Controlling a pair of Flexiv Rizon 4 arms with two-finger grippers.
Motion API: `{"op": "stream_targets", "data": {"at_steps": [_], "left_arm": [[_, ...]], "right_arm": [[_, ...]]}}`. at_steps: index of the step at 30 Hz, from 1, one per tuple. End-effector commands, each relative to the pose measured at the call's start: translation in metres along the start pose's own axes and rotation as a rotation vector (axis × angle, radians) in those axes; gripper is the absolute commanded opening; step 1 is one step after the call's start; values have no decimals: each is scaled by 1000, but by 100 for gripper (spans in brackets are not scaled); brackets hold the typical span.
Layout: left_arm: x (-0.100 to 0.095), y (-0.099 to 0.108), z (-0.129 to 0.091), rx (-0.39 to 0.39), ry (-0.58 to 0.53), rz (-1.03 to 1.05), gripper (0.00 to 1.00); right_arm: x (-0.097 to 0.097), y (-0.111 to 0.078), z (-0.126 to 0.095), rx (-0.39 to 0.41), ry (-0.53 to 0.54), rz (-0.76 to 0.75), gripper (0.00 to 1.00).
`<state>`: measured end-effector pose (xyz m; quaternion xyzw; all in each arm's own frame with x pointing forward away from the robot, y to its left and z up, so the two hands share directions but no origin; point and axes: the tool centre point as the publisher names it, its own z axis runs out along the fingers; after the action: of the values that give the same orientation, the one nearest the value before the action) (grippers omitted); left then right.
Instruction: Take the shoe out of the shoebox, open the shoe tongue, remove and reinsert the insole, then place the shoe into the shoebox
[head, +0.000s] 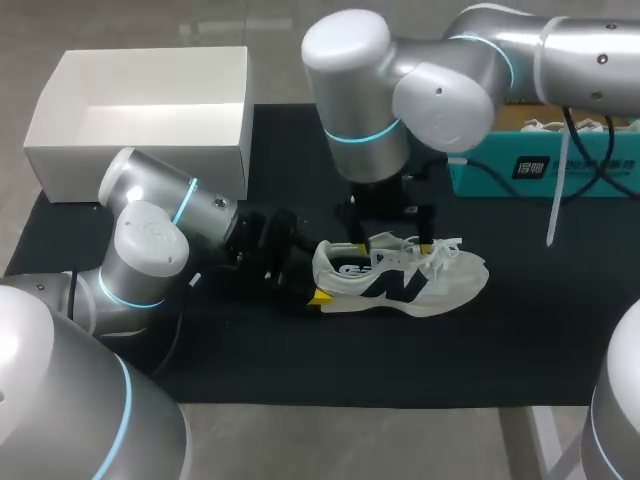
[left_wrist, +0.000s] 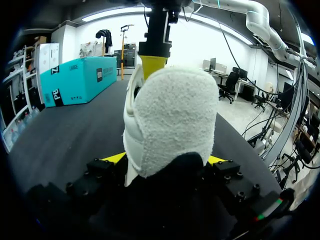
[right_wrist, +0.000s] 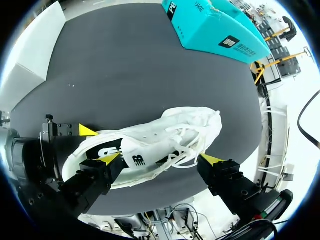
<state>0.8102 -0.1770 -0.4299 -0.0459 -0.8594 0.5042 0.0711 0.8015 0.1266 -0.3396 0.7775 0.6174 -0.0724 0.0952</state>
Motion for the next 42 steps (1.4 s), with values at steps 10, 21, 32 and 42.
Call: {"op": "stream_targets", "data": {"at_steps": [10,21,32,42], "left_arm": [[-1,0,1,-2,0,0,0],[-1,0,1,-2,0,0,0],[-1,0,1,-2,0,0,0],[-1,0,1,-2,0,0,0]], "right_arm": [[16,0,13,-14,-154,4,100],[4,4,23,5,-225,36,100],[-17,12,11,-25,-259,95,56],[-24,13,10,-22,-256,121,0]]}}
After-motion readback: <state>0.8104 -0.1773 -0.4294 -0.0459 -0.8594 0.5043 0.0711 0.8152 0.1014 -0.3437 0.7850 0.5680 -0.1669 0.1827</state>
